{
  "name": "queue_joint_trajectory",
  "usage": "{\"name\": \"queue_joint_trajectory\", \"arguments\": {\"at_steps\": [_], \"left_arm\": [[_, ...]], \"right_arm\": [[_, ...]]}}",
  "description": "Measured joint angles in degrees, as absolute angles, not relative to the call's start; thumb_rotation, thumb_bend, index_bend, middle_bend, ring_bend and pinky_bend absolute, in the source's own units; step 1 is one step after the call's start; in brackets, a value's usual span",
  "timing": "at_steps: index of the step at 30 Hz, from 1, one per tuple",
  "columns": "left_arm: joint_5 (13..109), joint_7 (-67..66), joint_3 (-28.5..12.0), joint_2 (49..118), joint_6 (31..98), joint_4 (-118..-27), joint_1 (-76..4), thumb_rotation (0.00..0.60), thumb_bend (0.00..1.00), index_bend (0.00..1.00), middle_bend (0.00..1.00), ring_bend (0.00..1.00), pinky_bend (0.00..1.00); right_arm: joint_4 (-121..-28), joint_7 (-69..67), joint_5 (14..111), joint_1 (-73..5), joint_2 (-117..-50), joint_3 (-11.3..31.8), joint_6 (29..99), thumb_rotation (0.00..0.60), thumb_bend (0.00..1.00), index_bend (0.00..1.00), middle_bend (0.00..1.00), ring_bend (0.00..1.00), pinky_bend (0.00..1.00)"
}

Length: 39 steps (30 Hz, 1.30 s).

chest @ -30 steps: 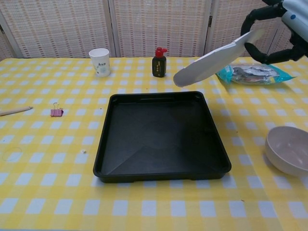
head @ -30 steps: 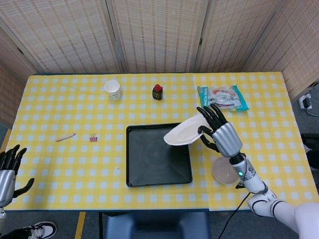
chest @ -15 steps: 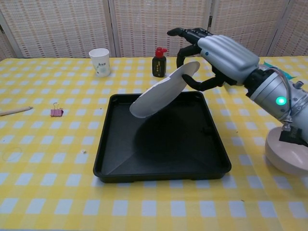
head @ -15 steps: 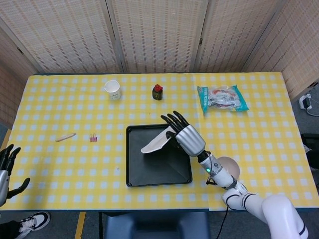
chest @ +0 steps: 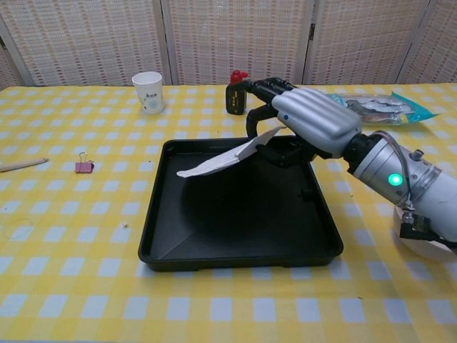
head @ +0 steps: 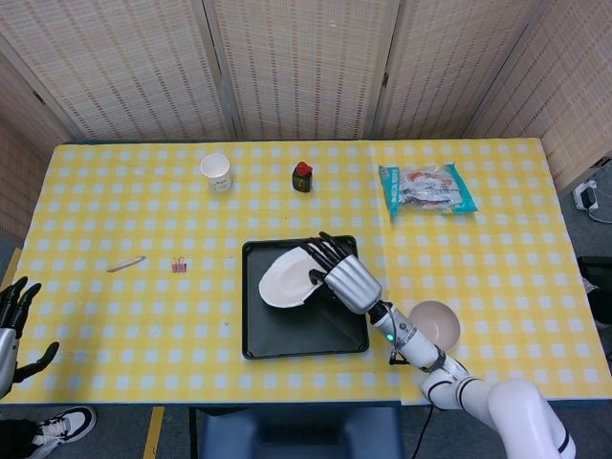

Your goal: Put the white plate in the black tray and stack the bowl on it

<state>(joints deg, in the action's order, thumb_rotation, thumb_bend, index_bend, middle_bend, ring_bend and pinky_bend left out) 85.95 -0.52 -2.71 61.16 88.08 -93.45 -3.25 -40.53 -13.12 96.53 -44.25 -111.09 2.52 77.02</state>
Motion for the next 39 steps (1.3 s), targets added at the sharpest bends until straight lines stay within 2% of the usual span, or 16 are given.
{"name": "queue_joint_trajectory", "arguments": {"at_steps": [2, 6, 10, 12, 21, 26, 34, 37, 39], "left_arm": [[85.96, -0.48, -2.78, 61.23, 88.16, -93.4, -3.25, 0.6, 0.32, 0.0, 0.0, 0.0, 0.02], [86.22, -0.22, -2.84, 61.24, 88.4, -93.29, -3.23, 0.6, 0.32, 0.0, 0.0, 0.0, 0.02], [86.29, -0.34, -2.96, 61.39, 88.65, -93.09, -3.22, 0.6, 0.32, 0.0, 0.0, 0.0, 0.02], [86.57, -0.72, -3.08, 61.65, 89.24, -92.82, -3.16, 0.6, 0.32, 0.0, 0.0, 0.0, 0.02], [84.44, -2.66, -4.19, 62.36, 89.35, -92.66, -3.12, 0.6, 0.32, 0.0, 0.0, 0.0, 0.02], [83.01, -3.15, -4.73, 62.37, 89.28, -93.14, -2.93, 0.6, 0.32, 0.0, 0.0, 0.0, 0.02], [83.2, -3.62, -4.67, 62.12, 89.1, -93.94, -2.92, 0.6, 0.32, 0.0, 0.0, 0.0, 0.02], [83.57, -2.85, -4.51, 61.65, 89.36, -94.12, -2.72, 0.6, 0.32, 0.0, 0.0, 0.0, 0.02], [83.55, -2.35, -4.51, 61.41, 89.56, -94.06, -2.52, 0.6, 0.32, 0.0, 0.0, 0.0, 0.01]], "right_arm": [[-41.18, -12.68, 96.52, -44.03, -110.74, 2.02, 76.15, 0.6, 0.62, 0.56, 0.04, 0.03, 0.0], [-44.03, -11.7, 96.36, -43.59, -109.47, 1.19, 74.47, 0.6, 0.61, 0.31, 0.0, 0.0, 0.0], [-49.01, -10.61, 96.13, -43.41, -107.08, 0.44, 72.36, 0.6, 0.5, 0.13, 0.0, 0.0, 0.0], [-53.1, -9.63, 95.89, -43.34, -105.04, 0.11, 71.07, 0.6, 0.47, 0.09, 0.0, 0.0, 0.0], [-71.45, -1.82, 93.4, -43.07, -94.81, -0.94, 63.51, 0.6, 0.38, 0.0, 0.0, 0.0, 0.0], [-77.5, 0.41, 91.8, -42.7, -90.05, -1.56, 60.67, 0.6, 0.33, 0.0, 0.0, 0.0, 0.0], [-85.4, 5.44, 82.81, -44.81, -85.85, 0.91, 50.01, 0.6, 0.31, 0.0, 0.0, 0.0, 0.0], [-88.01, 6.2, 82.31, -44.49, -84.68, 1.33, 50.52, 0.6, 0.3, 0.0, 0.0, 0.0, 0.0], [-88.95, 5.66, 83.54, -43.43, -83.89, 1.2, 53.31, 0.6, 0.3, 0.0, 0.0, 0.0, 0.0]]}}
